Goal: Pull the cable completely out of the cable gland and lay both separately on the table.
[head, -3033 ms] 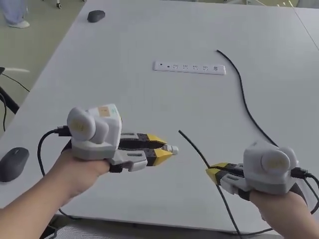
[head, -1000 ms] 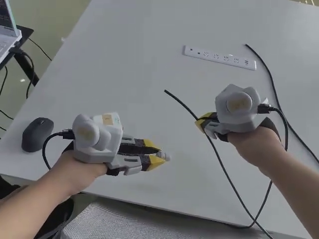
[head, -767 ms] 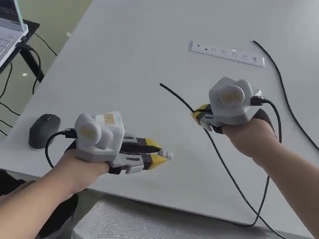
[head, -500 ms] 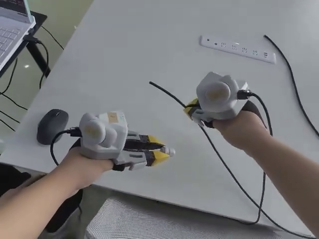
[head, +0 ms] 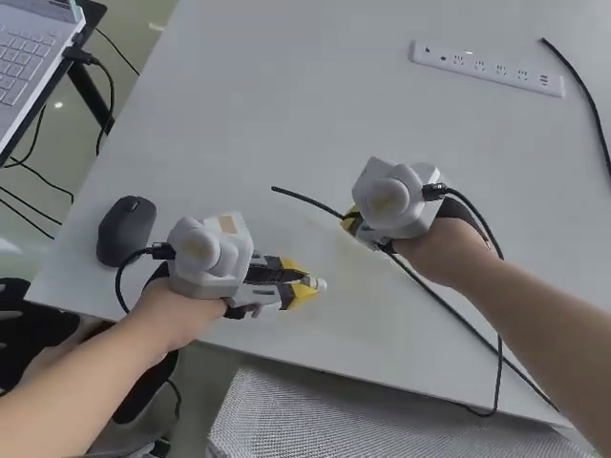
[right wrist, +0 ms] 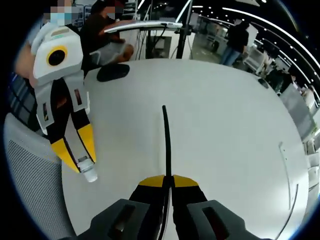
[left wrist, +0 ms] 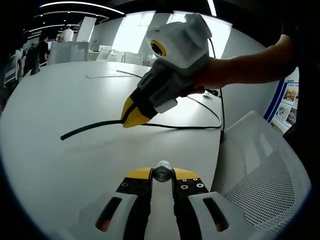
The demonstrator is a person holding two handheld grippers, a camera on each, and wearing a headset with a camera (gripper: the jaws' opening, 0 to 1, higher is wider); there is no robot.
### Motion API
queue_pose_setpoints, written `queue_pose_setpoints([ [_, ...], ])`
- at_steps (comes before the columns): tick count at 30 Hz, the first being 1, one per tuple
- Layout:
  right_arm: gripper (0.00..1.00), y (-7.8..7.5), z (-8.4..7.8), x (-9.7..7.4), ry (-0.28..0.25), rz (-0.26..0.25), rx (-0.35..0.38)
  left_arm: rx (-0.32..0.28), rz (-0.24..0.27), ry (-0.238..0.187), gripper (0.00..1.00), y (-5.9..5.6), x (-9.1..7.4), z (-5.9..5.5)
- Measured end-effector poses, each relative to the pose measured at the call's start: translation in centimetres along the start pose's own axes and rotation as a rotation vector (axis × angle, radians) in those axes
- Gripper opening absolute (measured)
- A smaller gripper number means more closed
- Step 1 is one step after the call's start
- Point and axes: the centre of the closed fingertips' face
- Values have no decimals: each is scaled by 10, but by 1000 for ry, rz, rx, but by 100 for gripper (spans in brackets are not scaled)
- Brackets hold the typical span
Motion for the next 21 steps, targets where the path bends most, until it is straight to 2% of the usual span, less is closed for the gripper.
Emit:
queue_pose_setpoints([
  [5, 0, 1, -2, 2, -6, 10, 15, -18, 4, 8, 15, 4, 2, -6],
  [8, 0, 0, -2, 3, -7, 9, 30, 3, 10, 29, 15, 8, 4, -12],
  [13, 0, -2, -3, 5, -5, 4, 30, 12, 16, 36, 16, 11, 4, -10],
  [21, 0, -1, -6, 10, -2, 7, 39, 31, 24, 58, 16, 13, 5, -14],
])
Point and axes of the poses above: the centre of the closed fingertips' face, and the gripper's own axes: x roughly forward along the fingers, y roughly to its left, z roughly out of its top, and after that the axes turned 9 degrees about x, right-handed
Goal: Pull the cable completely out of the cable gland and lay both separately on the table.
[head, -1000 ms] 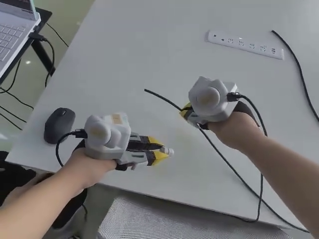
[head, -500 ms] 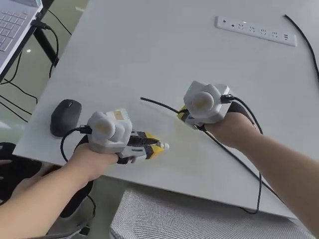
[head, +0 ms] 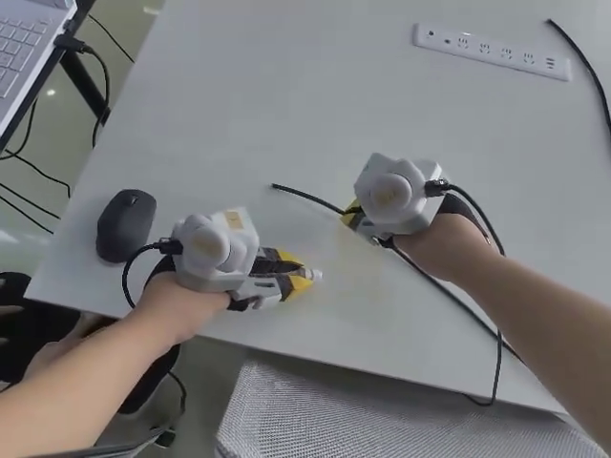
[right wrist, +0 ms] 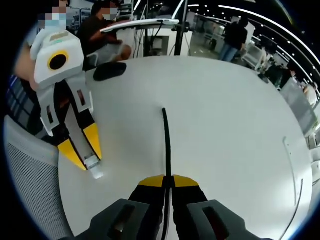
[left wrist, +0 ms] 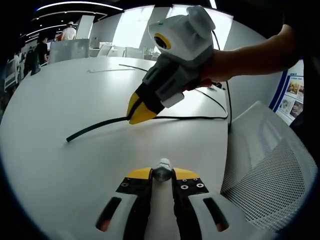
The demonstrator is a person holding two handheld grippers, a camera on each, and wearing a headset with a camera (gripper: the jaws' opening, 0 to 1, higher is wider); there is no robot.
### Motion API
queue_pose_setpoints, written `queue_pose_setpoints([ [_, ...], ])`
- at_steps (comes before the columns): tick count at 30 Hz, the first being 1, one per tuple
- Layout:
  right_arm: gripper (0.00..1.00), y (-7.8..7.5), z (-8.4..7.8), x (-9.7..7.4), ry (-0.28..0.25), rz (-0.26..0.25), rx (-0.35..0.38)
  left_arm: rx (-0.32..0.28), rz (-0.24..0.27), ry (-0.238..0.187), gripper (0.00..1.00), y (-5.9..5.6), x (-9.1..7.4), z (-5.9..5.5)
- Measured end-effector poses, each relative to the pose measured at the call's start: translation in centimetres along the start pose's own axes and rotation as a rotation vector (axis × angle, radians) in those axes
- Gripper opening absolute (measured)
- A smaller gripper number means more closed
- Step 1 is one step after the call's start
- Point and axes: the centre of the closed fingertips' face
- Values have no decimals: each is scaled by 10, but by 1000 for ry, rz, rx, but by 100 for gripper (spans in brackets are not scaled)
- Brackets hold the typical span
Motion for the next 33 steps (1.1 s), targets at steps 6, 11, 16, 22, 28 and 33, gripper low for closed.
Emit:
queue_pose_setpoints([
  [6, 0, 2, -5, 2, 11, 0, -2, 15, 2, 21, 16, 0, -1, -3],
  [11, 0, 1, -6, 3, 9, -3, 0, 30, 8, 30, 16, 2, -2, -3],
  [16, 0, 1, -7, 3, 12, -7, 3, 58, 6, 61, 16, 2, 0, -6],
  [22, 0, 1, -7, 4, 14, -8, -13, 70, 7, 79, 16, 2, 1, -7],
  [28, 0, 2, -7, 4, 24, -16, -42, 108, 13, 105, 16, 3, 2, -8],
  [33, 1, 1, -6, 4, 29, -20, -58, 115, 23, 116, 16, 5, 1, -9],
])
Point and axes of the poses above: the centre of the closed fingertips' face, and the gripper's own axes: x roughly forward along the fingers, y roughly to its left, z roughly out of its top, and after that the axes turned 9 degrees about x, right-handed
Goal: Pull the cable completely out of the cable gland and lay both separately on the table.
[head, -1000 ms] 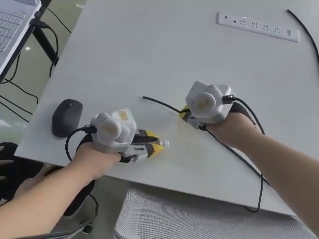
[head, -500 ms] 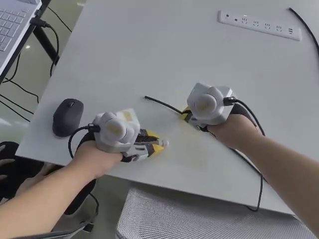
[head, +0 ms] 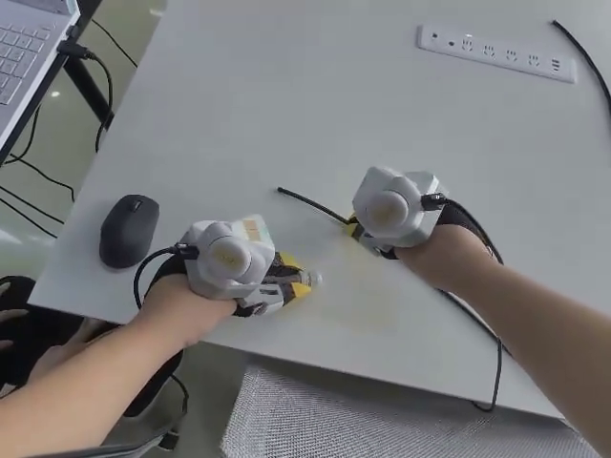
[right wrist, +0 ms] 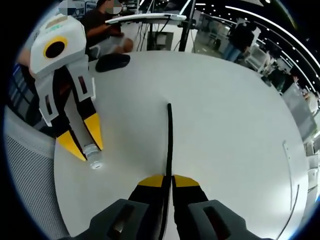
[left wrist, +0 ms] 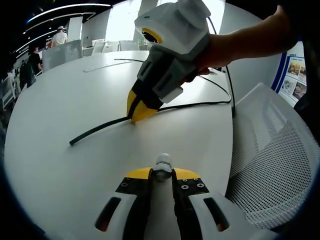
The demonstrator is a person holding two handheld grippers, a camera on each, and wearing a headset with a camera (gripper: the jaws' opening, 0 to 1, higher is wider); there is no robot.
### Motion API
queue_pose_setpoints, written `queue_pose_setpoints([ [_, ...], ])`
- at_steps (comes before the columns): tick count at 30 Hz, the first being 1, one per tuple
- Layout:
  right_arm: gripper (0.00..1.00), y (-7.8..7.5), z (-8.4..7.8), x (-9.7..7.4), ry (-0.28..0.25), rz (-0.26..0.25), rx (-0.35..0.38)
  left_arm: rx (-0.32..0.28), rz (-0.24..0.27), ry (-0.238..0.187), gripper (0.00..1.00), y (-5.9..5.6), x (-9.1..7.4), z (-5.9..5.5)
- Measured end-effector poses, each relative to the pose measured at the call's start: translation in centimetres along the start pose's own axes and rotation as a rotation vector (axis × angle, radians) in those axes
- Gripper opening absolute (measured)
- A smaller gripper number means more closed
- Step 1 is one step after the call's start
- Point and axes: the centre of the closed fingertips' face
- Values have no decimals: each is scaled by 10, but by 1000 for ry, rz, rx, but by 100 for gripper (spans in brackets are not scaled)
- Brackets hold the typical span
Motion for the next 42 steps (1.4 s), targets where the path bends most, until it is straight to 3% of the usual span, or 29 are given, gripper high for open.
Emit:
queue_pose_setpoints([
  [11, 11, -5, 2, -3, -15, -13, 17, 2, 11, 13, 20, 0, -1, -1],
  [19, 17, -6, 14, -20, -67, -12, 39, 1, 28, 10, 23, 1, -3, 1],
  [23, 21, -3, 21, -34, -96, -4, 44, 8, 45, 10, 27, 0, -8, 3],
  [26, 22, 1, 23, -51, -116, -11, 6, 21, 79, 5, 29, 4, -13, 6],
  [37, 31, 9, 24, -111, -212, -10, 22, -71, 175, -28, 39, -1, -37, 12],
  [42, 35, 9, 21, -141, -248, -37, 26, -109, 224, -63, 40, -5, -54, 20],
])
Point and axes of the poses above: the centre of the closed fingertips' face, and the gripper's own axes: x roughly forward along the fingers, y roughly to its left, z roughly out of its top, and after that the axes turned 9 degrees about x, right-handed
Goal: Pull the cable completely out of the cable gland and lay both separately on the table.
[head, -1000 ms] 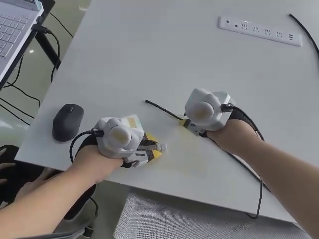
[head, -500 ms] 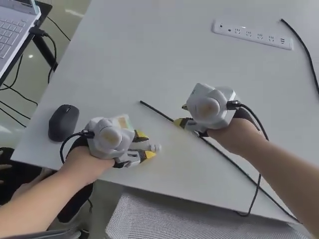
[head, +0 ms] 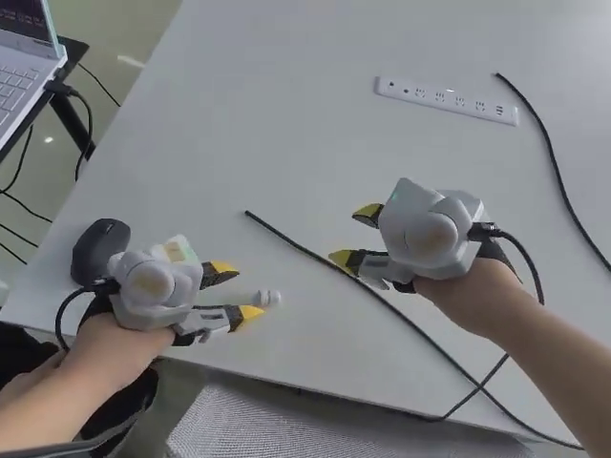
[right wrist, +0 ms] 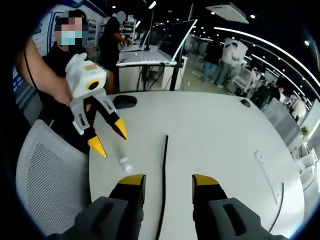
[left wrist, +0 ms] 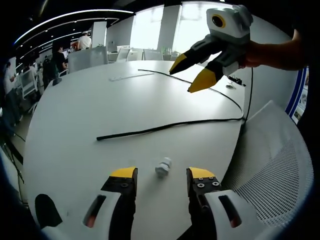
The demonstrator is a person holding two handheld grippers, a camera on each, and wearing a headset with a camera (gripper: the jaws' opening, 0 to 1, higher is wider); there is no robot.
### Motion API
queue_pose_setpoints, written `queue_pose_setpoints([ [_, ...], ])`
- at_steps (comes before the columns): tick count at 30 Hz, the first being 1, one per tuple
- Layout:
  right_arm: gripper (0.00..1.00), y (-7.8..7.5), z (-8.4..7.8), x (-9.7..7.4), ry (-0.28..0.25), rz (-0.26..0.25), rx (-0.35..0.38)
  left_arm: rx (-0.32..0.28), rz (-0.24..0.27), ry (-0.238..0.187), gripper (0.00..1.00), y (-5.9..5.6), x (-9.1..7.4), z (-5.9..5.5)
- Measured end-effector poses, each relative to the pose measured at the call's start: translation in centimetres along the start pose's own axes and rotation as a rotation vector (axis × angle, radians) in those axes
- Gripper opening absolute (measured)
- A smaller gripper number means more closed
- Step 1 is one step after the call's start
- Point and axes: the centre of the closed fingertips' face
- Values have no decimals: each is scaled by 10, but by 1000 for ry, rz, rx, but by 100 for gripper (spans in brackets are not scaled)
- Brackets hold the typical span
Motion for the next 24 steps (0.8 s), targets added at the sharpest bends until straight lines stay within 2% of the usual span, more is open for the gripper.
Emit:
queue_pose_setpoints([
  [3, 36, 0, 3, -17, -32, -6, 17, -35, 34, -40, 44, 1, -10, 11],
  [6, 39, 0, 2, -32, -54, -11, 33, -39, 53, -52, 46, 0, -18, 17],
  [8, 39, 0, 3, -43, -96, -13, 38, -44, 63, -58, 48, 0, -21, 20],
  [10, 41, -2, 1, -54, -116, -18, 75, -45, 70, -62, 49, -1, -25, 24],
  [11, 42, -3, -1, -60, -132, -18, 114, -48, 74, -67, 50, -2, -28, 28],
  [14, 45, -6, -6, -75, -166, -33, 171, -51, 81, -89, 54, -7, -36, 39],
  [17, 48, -9, -17, -92, -190, -42, 232, -68, 81, -107, 55, -12, -39, 47],
  [20, 50, -11, -31, -106, -203, -49, 307, -73, 87, -100, 56, -15, -40, 48],
  [24, 54, -15, -51, -124, -209, -68, 336, -94, 84, -103, 58, -22, -41, 50],
])
Point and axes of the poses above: the centre of the closed fingertips' face, and the gripper's own axes: x roughly forward along the fingers, y roughly to its left, z roughly out of its top, and after that the axes turned 9 degrees about x, right-handed
